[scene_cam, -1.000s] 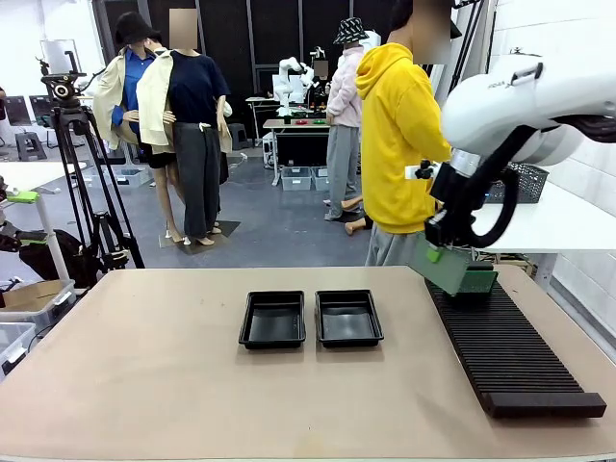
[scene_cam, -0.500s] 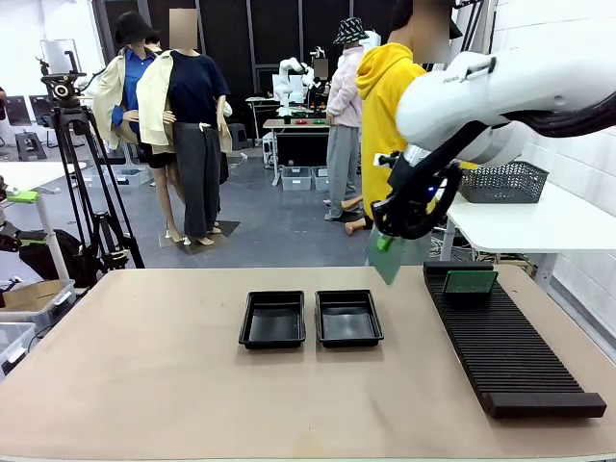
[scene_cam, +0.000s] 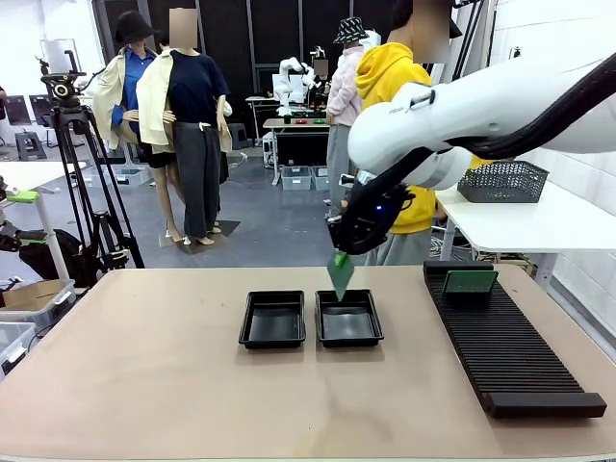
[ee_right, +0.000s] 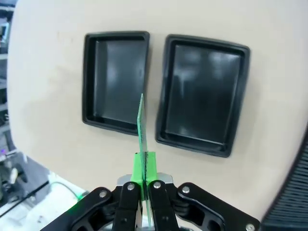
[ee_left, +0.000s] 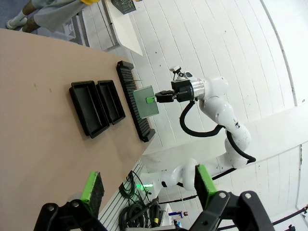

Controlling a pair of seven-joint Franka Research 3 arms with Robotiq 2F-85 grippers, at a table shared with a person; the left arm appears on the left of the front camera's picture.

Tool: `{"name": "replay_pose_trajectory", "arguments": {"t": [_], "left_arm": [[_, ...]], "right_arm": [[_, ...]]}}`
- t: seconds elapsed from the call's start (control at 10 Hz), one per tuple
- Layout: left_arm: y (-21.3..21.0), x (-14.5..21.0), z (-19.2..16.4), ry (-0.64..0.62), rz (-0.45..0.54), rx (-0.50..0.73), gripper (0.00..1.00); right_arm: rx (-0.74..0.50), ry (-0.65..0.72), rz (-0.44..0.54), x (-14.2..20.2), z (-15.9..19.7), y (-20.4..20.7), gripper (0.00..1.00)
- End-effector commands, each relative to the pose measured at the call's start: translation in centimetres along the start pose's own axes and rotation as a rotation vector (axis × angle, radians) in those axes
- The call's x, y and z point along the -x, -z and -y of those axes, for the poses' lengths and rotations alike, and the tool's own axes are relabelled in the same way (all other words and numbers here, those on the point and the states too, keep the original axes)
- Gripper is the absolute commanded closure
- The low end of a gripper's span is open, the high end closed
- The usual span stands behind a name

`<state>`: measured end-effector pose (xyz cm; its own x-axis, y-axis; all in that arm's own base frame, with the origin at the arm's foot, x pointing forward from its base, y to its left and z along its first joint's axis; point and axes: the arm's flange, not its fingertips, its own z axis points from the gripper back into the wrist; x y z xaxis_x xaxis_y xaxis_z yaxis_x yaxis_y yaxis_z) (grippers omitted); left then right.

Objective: Inspect and transfer BCBs to ESD trays.
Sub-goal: Pick up the Blank PCB from the PCB Rack and place it in the left ESD tray.

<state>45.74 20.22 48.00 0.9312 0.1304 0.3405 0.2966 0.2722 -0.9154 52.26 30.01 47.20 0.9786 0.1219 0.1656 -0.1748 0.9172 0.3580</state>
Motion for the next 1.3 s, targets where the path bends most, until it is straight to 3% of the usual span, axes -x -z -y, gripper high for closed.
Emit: {"name": "replay_pose_trajectory", "arguments": {"t": [0.0, 0.1, 0.5, 1.2], "left_arm": [[-0.1, -0.1, 0.4, -0.01, 0.01, -0.003, 0.0], [-0.1, -0.1, 0.4, -0.01, 0.01, -0.003, 0.0], [-0.1, -0.1, 0.4, -0.01, 0.01, -0.003, 0.0], [-0.1, -0.1, 0.4, -0.01, 0.01, -0.003, 0.0]], "right_arm": [[-0.008, 0.054, 0.078, -1.0, -1.5, 0.8, 1.0], [-0.037, 0.081, 0.099, -1.5, -2.0, 1.8, 1.0], [-0.116, 0.056, 0.038, -4.0, -3.0, 5.7, 1.0], [-0.198, 0.025, -0.04, -4.4, -5.1, 11.9, 1.0]]}}
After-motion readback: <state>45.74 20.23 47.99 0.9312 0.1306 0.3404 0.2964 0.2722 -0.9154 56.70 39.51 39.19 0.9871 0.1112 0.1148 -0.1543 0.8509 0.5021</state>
